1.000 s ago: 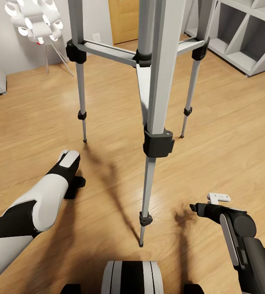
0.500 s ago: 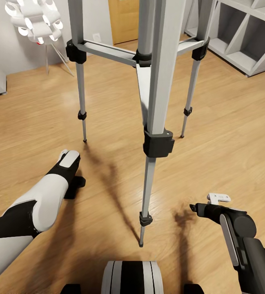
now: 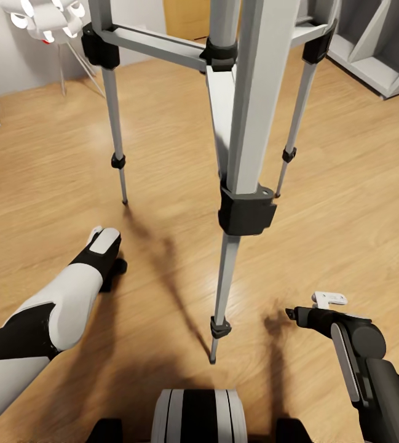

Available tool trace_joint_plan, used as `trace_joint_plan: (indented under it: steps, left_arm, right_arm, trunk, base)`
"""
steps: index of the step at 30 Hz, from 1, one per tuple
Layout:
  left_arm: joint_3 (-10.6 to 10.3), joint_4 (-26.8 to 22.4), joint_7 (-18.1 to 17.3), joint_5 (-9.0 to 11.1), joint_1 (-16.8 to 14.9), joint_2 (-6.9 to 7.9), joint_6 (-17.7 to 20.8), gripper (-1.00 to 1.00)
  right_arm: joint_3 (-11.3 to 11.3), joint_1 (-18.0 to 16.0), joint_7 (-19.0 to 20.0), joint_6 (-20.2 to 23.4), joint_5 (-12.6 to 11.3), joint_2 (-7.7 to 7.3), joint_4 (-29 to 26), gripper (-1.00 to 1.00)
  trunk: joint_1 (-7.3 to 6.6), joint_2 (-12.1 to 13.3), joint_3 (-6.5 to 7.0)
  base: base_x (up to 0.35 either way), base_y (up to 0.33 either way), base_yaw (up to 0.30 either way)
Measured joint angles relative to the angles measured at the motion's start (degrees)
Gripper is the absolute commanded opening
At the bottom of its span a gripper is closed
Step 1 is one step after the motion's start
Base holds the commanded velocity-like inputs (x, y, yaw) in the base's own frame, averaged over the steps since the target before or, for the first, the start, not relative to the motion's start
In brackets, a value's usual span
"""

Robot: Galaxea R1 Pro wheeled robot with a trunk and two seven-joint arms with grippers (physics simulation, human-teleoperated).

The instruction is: Attach the digital camera to the camera tripod in the bedroom.

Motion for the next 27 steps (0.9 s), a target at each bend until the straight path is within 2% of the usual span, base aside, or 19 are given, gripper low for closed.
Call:
trace_joint_plan:
  steps: [18,27]
  left_arm:
    - [0.17,0.45,0.02,-0.14,0.12,0.01,-0.27,1.00]
    - [0.23,0.70,-1.52,0.04,0.17,0.02,-0.44,1.00]
  right_arm:
    - [0.00,0.02,0.00,0.00,0.00,-0.03,0.00,1.00]
    - [0.00,0.01,0.00,0.00,0.00,-0.07,0.00,1.00]
  trunk:
    - [0.02,-0.02,-0.23]
    - [0.02,-0.02,-0.23]
  base:
    - [0.000,0.000,0.000]
    - [0.000,0.000,0.000]
